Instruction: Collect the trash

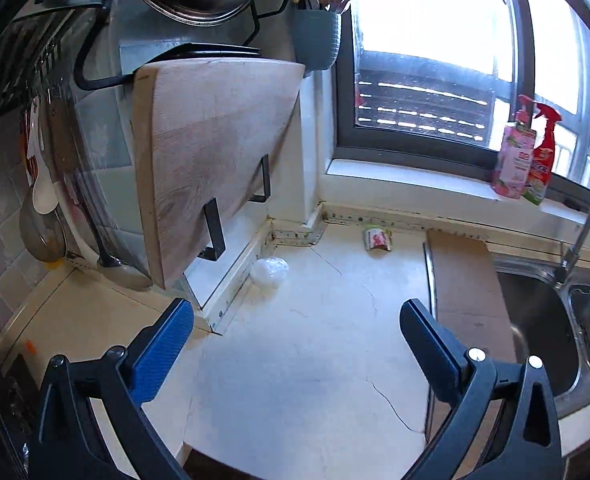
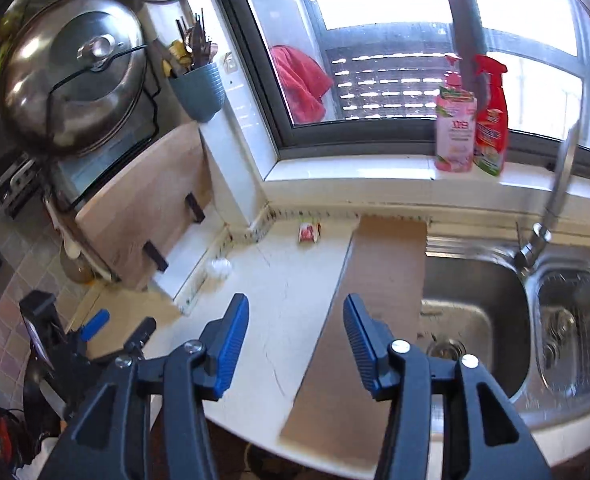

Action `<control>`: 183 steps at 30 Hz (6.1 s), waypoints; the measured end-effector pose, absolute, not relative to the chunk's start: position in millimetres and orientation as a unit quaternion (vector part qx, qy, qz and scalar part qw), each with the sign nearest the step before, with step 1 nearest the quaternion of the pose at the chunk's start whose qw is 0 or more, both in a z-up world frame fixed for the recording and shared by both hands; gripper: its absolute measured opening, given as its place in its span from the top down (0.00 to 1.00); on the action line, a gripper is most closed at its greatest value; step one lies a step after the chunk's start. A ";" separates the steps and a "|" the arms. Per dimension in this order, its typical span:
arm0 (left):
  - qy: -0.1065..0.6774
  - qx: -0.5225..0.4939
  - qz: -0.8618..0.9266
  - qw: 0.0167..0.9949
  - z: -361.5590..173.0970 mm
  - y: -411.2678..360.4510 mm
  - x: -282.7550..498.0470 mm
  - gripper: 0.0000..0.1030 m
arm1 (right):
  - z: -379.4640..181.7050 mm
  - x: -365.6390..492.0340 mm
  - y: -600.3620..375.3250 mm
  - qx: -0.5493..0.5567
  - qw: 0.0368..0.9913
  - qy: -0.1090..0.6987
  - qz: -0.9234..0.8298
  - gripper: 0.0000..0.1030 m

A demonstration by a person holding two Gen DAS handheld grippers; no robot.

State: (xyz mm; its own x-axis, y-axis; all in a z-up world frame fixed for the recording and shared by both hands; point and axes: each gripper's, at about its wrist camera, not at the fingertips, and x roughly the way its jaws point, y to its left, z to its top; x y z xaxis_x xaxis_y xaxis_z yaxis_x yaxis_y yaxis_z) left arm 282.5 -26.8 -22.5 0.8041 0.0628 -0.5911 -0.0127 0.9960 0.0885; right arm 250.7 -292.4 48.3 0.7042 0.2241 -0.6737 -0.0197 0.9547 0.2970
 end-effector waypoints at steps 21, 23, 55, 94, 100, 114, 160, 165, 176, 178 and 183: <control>0.410 0.067 0.134 0.900 -167.6 -6.0 493.8 0.01 | -146.2 553.3 -249.2 0.173 0.831 0.518 0.111 0.41; 0.413 0.076 0.136 0.897 -179.6 -8.0 502.4 0.01 | -161.3 571.2 -244.3 0.165 0.827 0.527 0.102 0.41; 0.489 0.072 0.114 0.861 -242.2 7.1 564.8 0.58 | -232.7 604.8 -197.6 0.055 0.820 0.565 0.071 0.83; 0.391 -0.020 -0.242 0.887 -21.4 -14.5 90.9 0.63 | -23.5 68.3 -174.8 0.159 0.879 0.448 0.049 0.83; 0.424 -0.001 -0.251 0.870 -53.1 -6.1 37.4 0.63 | -58.5 25.8 -161.2 0.163 0.852 0.494 0.055 0.83; 0.545 0.029 -0.135 0.827 -181.6 52.4 12.3 0.63 | -184.7 20.2 -107.9 0.148 0.770 0.612 0.103 0.83; 0.678 -0.071 -0.012 0.731 -464.7 132.3 78.8 0.42 | -491.5 133.7 -23.4 0.091 0.626 0.765 0.122 0.62; 0.675 -0.069 -0.016 0.735 -461.0 130.9 76.2 0.33 | -488.7 133.4 -24.5 0.095 0.629 0.764 0.113 0.57; 0.666 -0.055 -0.010 0.744 -442.9 134.6 71.7 0.26 | -480.0 125.0 -29.8 0.111 0.634 0.758 0.104 0.57; 0.662 -0.054 -0.009 0.747 -438.5 136.7 69.2 0.25 | -476.5 122.5 -32.4 0.114 0.638 0.755 0.102 0.57; 0.660 -0.047 -0.008 0.750 -436.3 142.8 64.7 0.24 | -473.2 117.0 -36.7 0.111 0.645 0.750 0.096 0.57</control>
